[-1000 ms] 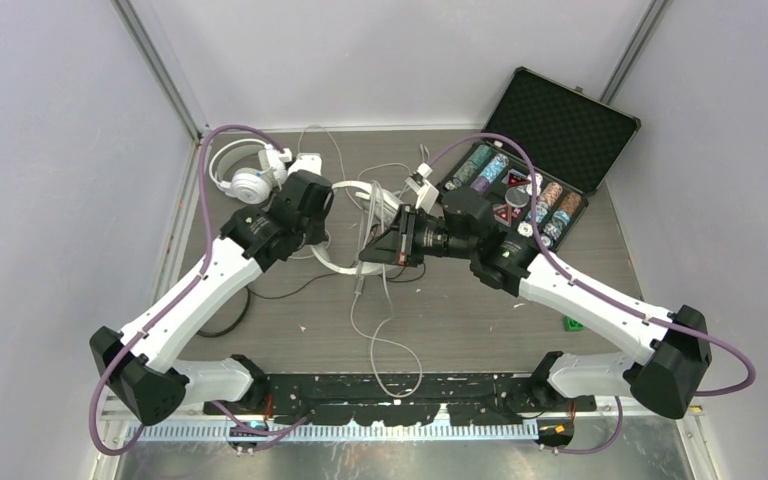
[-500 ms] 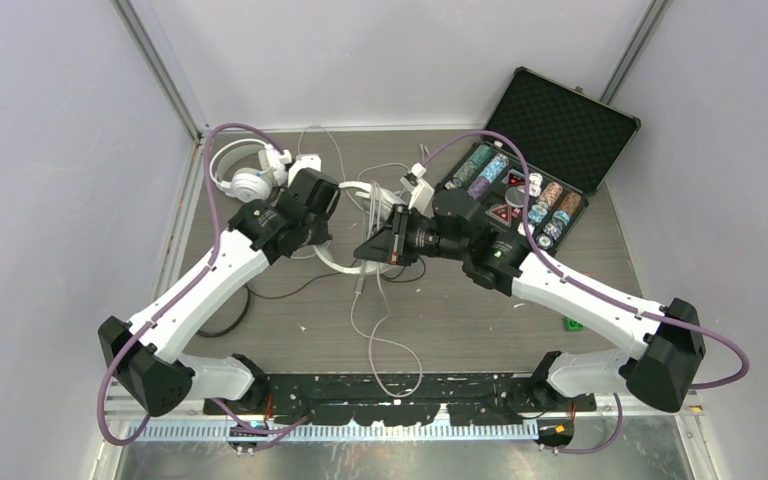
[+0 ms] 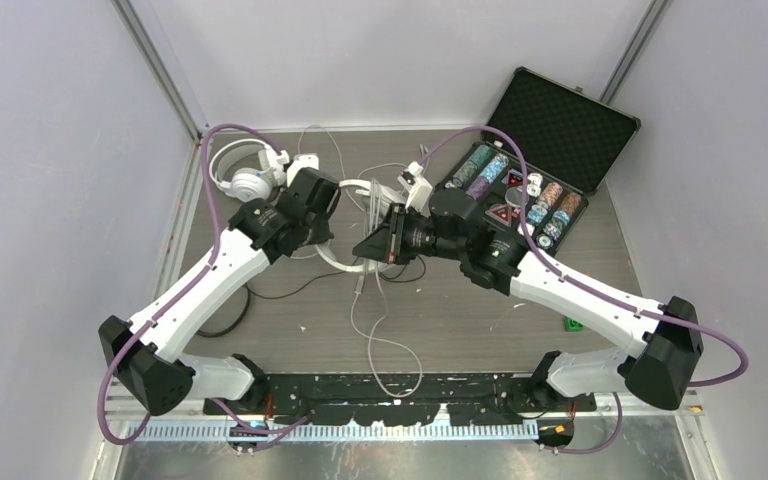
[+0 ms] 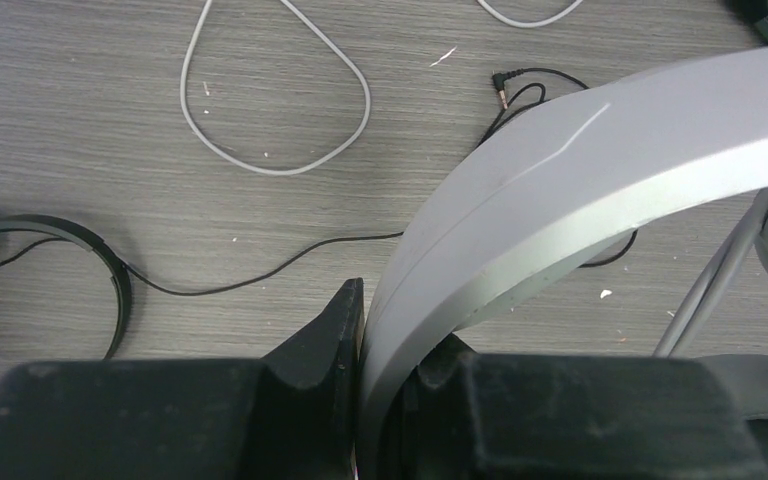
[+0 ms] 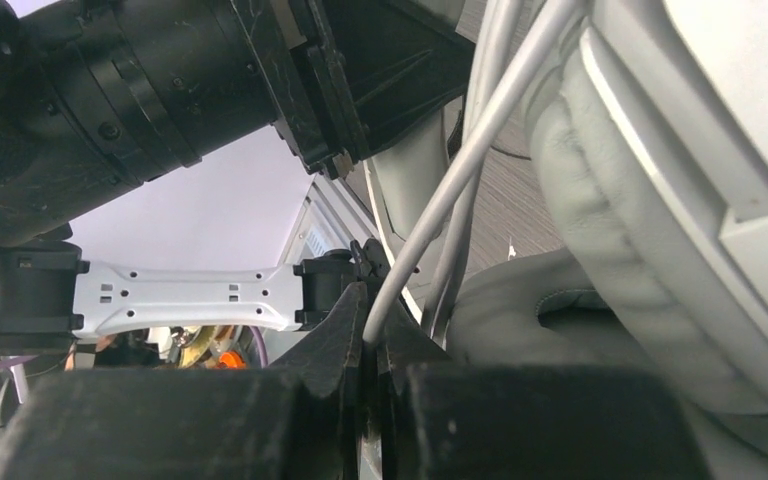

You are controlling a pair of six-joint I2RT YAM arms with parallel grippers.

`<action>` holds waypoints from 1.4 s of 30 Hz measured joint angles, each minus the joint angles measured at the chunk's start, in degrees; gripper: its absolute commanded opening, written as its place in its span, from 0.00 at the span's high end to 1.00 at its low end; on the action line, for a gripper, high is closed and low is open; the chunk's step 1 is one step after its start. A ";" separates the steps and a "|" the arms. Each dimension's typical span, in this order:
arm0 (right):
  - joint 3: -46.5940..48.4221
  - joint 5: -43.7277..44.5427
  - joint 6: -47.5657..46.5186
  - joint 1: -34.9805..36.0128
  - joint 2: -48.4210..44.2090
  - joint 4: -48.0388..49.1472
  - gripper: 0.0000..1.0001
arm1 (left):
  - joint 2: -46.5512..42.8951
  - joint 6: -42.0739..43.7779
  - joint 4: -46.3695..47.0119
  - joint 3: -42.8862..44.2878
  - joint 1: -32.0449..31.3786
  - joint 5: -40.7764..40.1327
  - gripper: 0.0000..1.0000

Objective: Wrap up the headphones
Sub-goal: Wrap the headphones cable around the headphones.

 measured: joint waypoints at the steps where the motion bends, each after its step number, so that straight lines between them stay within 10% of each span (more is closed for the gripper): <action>1: 0.24 0.26 -0.39 0.00 0.07 -0.15 0.88 | 0.02 -0.22 0.00 0.00 0.00 0.00 1.00; 26: -2.99 0.55 -0.70 1.20 -4.04 -1.66 0.83 | 0.55 -10.71 -0.07 0.13 0.31 0.59 1.00; 42: -15.87 12.44 -16.94 6.86 -10.40 7.54 0.75 | -0.85 -18.64 0.31 2.29 1.05 3.54 1.00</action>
